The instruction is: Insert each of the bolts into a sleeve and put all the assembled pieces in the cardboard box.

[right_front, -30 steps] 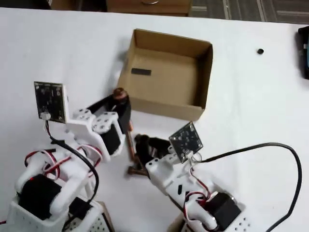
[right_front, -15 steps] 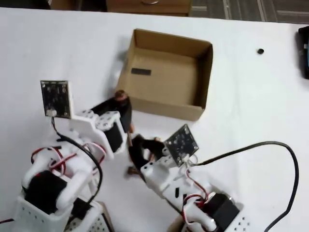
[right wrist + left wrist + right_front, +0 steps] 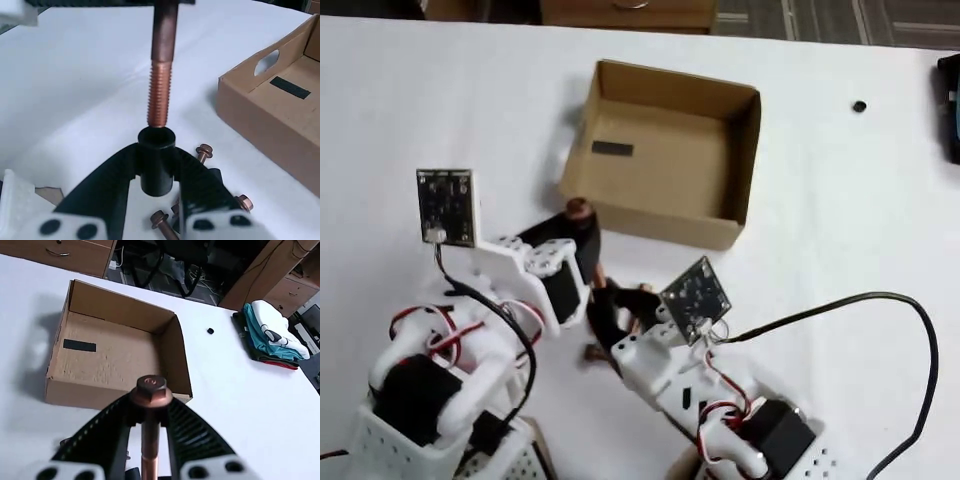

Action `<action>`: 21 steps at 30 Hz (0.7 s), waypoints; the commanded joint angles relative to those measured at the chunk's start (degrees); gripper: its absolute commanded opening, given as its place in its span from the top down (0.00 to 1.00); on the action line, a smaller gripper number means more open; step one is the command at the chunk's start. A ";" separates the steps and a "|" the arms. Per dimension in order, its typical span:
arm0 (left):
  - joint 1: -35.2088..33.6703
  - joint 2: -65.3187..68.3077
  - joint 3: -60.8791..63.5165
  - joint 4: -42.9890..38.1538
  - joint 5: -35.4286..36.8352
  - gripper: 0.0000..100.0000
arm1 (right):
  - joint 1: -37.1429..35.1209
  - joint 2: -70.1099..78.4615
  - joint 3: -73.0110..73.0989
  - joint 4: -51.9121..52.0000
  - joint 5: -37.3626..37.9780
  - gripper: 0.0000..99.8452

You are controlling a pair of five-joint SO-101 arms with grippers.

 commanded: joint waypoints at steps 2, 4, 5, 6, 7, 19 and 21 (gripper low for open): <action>0.62 -2.46 -0.31 0.18 0.09 0.98 | -0.40 0.22 -0.35 -1.27 -0.35 0.98; 2.02 -2.73 -0.31 0.18 0.09 0.98 | -0.40 0.22 -0.35 -1.36 -0.35 0.98; 2.73 -2.73 -0.04 0.18 0.26 0.98 | -0.40 0.22 -0.44 -1.36 -0.35 0.98; 3.43 -2.81 0.75 -0.35 0.18 0.98 | -0.40 0.22 -0.53 -1.36 -0.26 0.98; 3.69 -2.90 1.45 -0.35 0.09 0.98 | -0.40 0.22 -0.62 -1.27 -0.26 0.98; 3.52 -2.99 3.65 -1.41 0.00 0.98 | -0.40 0.22 -0.97 -0.22 -0.35 0.98; 3.43 -2.99 3.65 -1.41 0.00 0.98 | -0.40 0.22 -2.20 0.92 -0.35 0.98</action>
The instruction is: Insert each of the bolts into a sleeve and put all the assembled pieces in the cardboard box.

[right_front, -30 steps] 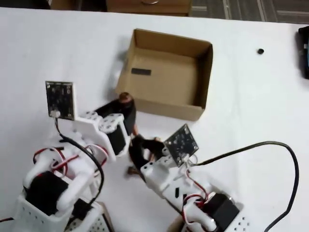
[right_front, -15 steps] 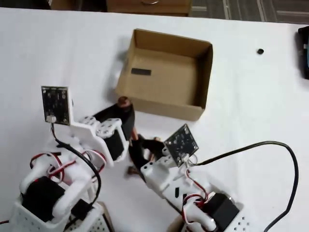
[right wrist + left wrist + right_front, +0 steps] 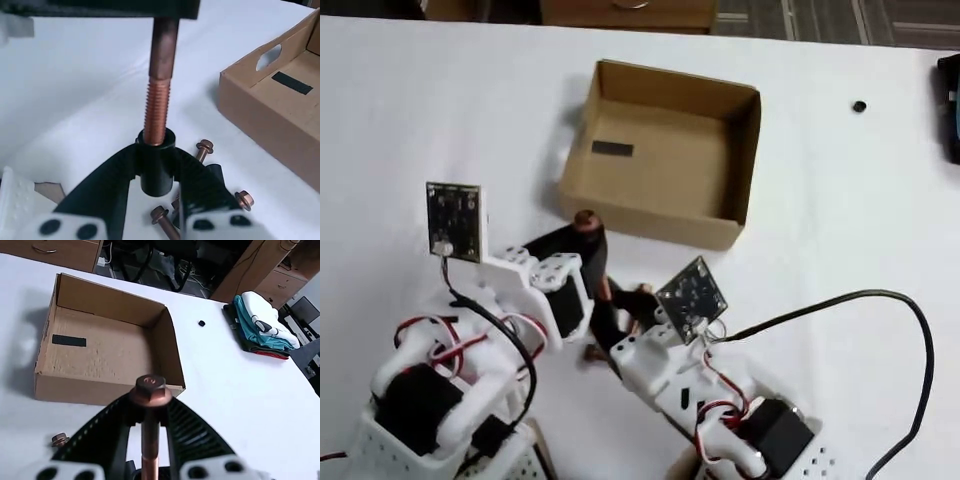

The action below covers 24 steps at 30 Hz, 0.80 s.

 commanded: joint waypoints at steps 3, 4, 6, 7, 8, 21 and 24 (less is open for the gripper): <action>0.44 -0.18 0.04 -1.14 0.00 0.98 | -0.13 -0.04 -3.87 1.36 -0.35 0.98; 0.44 -0.18 0.04 -1.14 0.00 0.98 | -0.13 -0.04 -3.87 1.36 -0.35 0.98; 0.44 -0.18 0.04 -1.14 0.00 0.98 | -0.13 -0.04 -3.87 1.45 -0.35 0.98; 0.53 -0.18 0.13 -0.79 0.00 0.98 | -0.13 -0.04 -3.96 1.71 -0.35 0.98; 0.79 -0.18 0.84 -0.70 0.00 0.98 | -0.13 -0.04 -3.96 1.80 -0.35 0.98; 0.97 -6.68 8.04 -2.73 -2.90 0.97 | 2.33 -0.04 -4.40 1.71 -0.35 0.98; 0.97 -6.68 8.40 0.35 -5.19 0.86 | 2.33 -0.04 -4.40 1.71 -0.26 0.98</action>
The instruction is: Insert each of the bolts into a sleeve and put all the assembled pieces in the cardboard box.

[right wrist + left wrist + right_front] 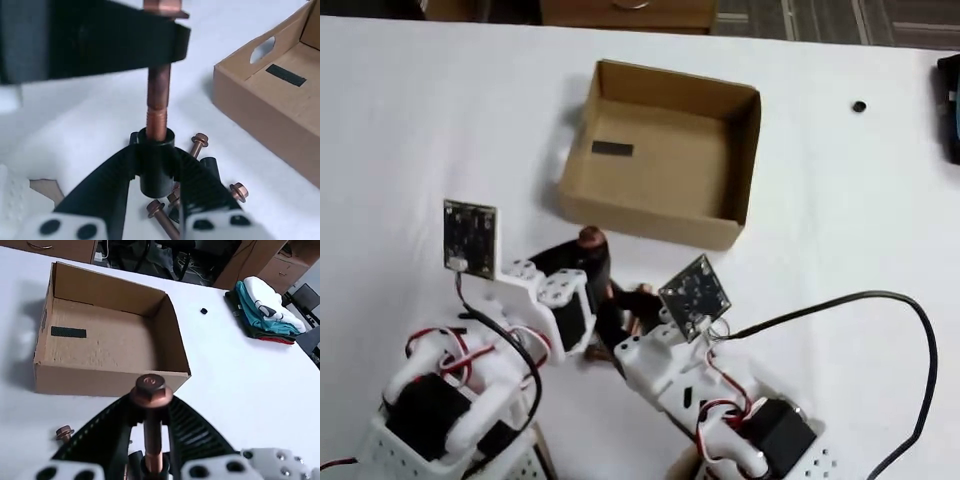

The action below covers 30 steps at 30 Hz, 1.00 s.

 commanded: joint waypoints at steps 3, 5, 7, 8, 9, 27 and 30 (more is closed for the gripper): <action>0.35 -0.53 -0.22 2.99 -1.58 0.75 | 1.01 -0.13 -3.52 -1.27 -0.18 0.98; 0.35 -0.53 -0.13 2.90 -1.58 0.75 | 1.27 0.13 -3.52 -2.33 -0.18 0.98; 0.35 -0.62 -0.13 3.08 -1.58 0.75 | 1.36 0.22 -3.52 -3.03 -0.09 0.98; 0.35 -0.62 -0.13 3.08 -1.58 0.75 | 1.36 0.22 -3.52 -3.03 -0.09 0.98; 0.35 -0.62 -0.13 3.16 -1.67 0.75 | 1.36 0.22 -3.52 -3.03 -0.09 0.98; -7.03 -0.53 -13.58 -4.04 -8.09 0.57 | 20.88 1.36 -5.80 -3.12 0.00 0.98; -10.20 -0.53 -16.13 -4.13 -12.31 0.67 | 28.44 5.23 -6.86 -6.20 0.00 0.98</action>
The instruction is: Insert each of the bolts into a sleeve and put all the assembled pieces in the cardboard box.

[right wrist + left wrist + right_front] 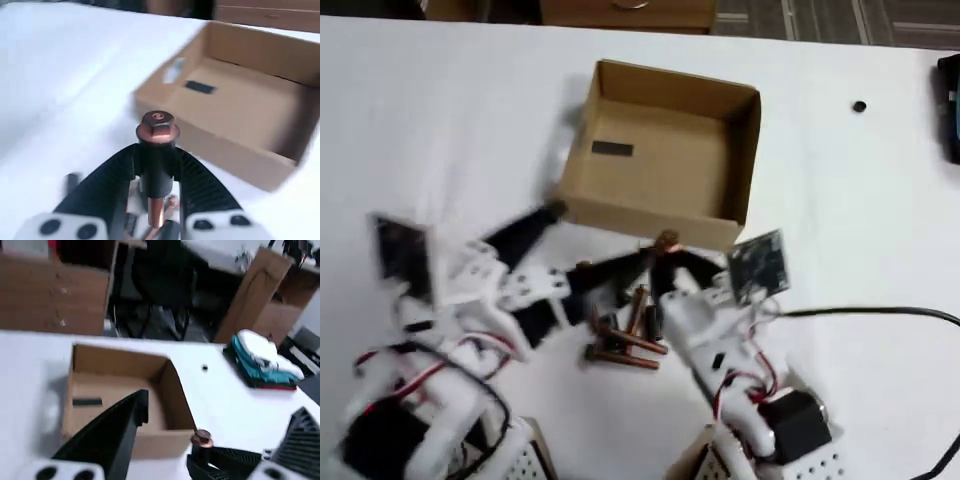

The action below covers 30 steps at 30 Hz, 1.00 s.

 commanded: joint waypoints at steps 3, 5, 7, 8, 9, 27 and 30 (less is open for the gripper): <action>-4.22 -0.18 -3.91 1.05 -4.40 0.85 | 10.07 9.63 -9.05 -6.37 -0.09 0.98; -4.40 -0.18 -3.82 3.78 -4.31 0.99 | 10.51 15.34 -14.42 -6.46 -0.09 0.98; -4.40 -0.18 -3.82 7.12 -4.31 0.95 | 10.51 21.41 -20.31 -6.20 -0.09 0.98; -4.40 -0.18 -3.82 8.53 -4.31 0.95 | 10.51 24.57 -23.47 -6.20 -0.09 0.98; -4.40 -0.18 -3.82 10.20 -4.40 0.97 | 10.51 27.82 -26.37 -6.02 -0.09 0.98; -14.95 -0.26 1.71 27.69 -4.66 0.98 | 18.68 90.68 -72.26 2.68 6.42 0.98; -16.44 -0.26 5.76 27.60 -4.66 0.98 | 19.82 99.47 -79.03 7.69 6.42 0.98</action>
